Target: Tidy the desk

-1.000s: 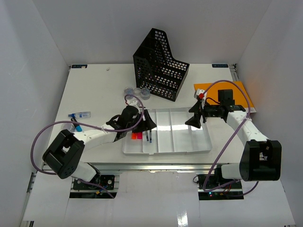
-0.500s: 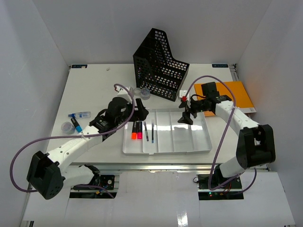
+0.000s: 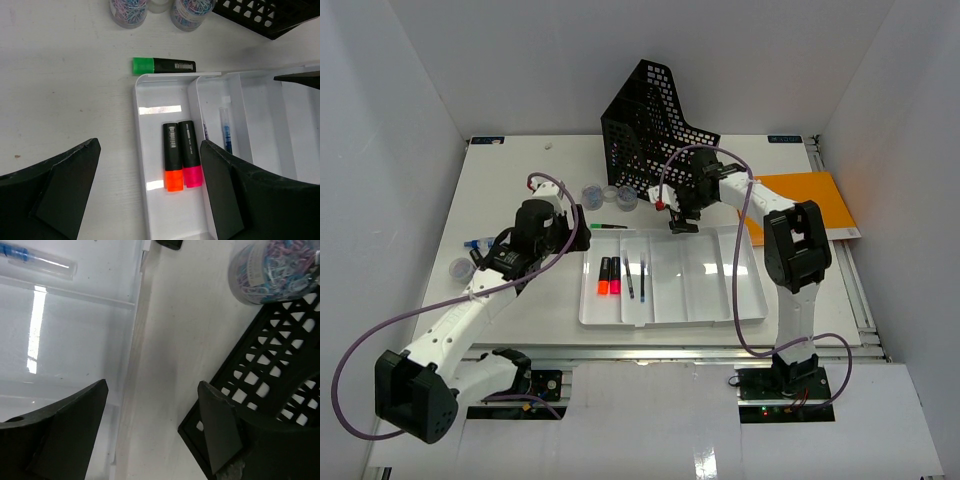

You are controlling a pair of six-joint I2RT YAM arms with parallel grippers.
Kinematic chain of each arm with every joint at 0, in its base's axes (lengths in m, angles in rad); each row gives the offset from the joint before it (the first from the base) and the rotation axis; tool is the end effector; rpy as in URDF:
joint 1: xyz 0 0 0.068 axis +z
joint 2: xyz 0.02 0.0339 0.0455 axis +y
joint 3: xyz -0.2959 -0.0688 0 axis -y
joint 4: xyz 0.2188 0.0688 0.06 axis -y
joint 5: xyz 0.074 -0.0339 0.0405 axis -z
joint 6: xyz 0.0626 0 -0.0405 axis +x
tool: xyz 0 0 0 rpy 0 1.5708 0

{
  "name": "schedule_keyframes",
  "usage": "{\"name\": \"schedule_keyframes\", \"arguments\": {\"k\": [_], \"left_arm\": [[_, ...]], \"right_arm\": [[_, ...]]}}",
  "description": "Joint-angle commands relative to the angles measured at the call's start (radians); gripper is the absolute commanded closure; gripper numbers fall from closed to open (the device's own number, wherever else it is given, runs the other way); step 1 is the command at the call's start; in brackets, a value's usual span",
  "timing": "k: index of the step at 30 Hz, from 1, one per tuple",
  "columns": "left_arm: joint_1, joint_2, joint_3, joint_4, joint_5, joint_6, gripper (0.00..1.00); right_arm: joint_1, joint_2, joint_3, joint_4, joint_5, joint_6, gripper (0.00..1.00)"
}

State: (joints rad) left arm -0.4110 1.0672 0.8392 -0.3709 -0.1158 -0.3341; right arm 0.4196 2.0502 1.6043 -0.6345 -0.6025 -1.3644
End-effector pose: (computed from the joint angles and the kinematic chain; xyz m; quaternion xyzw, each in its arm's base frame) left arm 0.2013 -0.0798 0.3049 0.0069 0.8831 -0.1221 0.4529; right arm 0.3864 0.2112 0.2250 -0.7663 0.5256 0.1508 0.3374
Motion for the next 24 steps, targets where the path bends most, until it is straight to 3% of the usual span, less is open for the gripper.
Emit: {"name": "schedule_keyframes", "arguments": {"k": [1,8,12,16,19,24], "left_arm": [[0.020,-0.058,-0.016,-0.022,-0.030,0.040,0.08],[0.030,-0.104,-0.076,-0.024,-0.049,0.036,0.07],[0.032,-0.133,-0.091,-0.027,-0.061,0.035,0.07],[0.033,-0.138,-0.098,-0.022,-0.061,0.034,0.07],[0.035,-0.133,-0.100,-0.018,-0.054,0.031,0.07],[0.038,-0.136,-0.103,-0.011,-0.042,0.029,0.07]], "right_arm": [[0.035,0.038,0.050,-0.069,0.042,-0.022,0.24],[0.060,0.111,0.084,-0.067,0.085,0.063,0.46],[0.061,0.119,0.086,-0.072,0.079,0.085,0.69],[0.064,0.069,0.025,-0.072,0.040,0.070,0.84],[0.070,0.012,-0.048,-0.063,0.023,0.060,0.91],[0.106,-0.062,-0.154,-0.045,0.015,0.054,0.92]]}}
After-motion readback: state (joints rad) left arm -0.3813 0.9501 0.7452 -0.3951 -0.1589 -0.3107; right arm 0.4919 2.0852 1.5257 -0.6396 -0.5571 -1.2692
